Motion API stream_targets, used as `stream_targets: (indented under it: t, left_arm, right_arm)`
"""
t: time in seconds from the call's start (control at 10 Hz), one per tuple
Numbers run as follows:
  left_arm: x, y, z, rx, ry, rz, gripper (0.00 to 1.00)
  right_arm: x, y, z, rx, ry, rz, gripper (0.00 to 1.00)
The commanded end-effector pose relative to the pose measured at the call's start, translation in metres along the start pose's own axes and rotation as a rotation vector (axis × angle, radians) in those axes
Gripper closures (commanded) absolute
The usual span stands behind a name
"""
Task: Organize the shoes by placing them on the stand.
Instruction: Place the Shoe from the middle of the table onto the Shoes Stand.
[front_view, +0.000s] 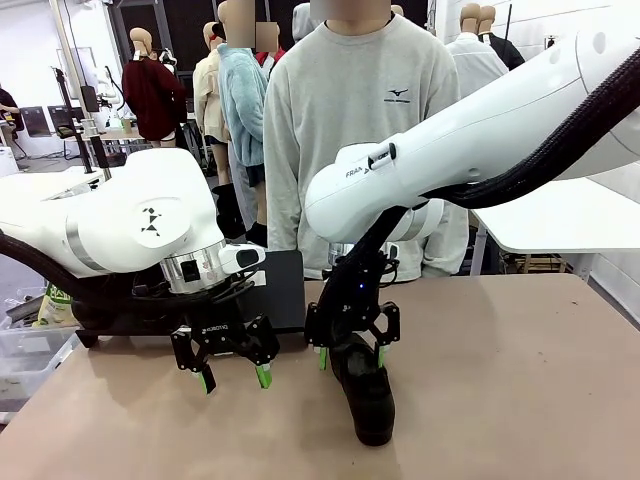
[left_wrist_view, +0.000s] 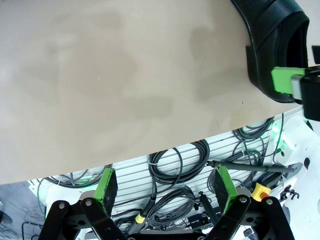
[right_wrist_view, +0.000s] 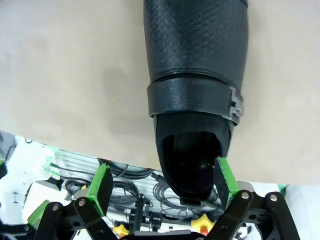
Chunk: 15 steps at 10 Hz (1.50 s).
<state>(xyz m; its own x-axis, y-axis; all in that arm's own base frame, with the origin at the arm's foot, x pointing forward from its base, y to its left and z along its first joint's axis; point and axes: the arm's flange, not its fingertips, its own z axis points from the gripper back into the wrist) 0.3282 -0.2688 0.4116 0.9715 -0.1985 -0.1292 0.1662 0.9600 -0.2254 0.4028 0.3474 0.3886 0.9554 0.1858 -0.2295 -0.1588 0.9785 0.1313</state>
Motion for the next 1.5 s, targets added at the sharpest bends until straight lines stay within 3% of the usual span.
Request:
stream_targets:
  t: [0.0,0.3,0.5,0.6,0.8,1.0,1.4]
  left_arm:
    - [-0.001,0.002,0.001,-0.011,0.007,0.001,0.0]
    - [0.0,0.0,0.0,0.0,0.0,0.0,0.0]
    - [0.0,0.0,0.0,0.0,0.0,0.0,0.0]
    - [0.0,-0.001,0.0,0.001,0.0,-0.002,0.0]
    - [0.002,-0.052,-0.006,0.017,-0.145,-0.043,0.0]
    - [0.026,-0.078,-0.009,0.017,-0.308,0.045,0.0]
    - [0.061,-0.107,-0.036,0.065,-0.31,0.174,0.0]
  right_arm:
    - [-0.027,-0.031,0.024,0.029,-0.076,-0.009,0.0]
    - [-0.035,-0.079,0.048,0.067,-0.128,-0.016,0.0]
    - [-0.022,-0.13,0.051,-0.086,-0.085,0.249,0.0]
    - [-0.017,-0.158,0.049,-0.075,-0.075,0.226,0.0]
    - [-0.015,-0.193,0.042,-0.088,-0.092,0.201,0.0]
    - [-0.011,-0.212,0.034,-0.066,-0.105,0.2,0.0]
    - [-0.014,-0.205,0.045,-0.083,-0.073,0.199,0.0]
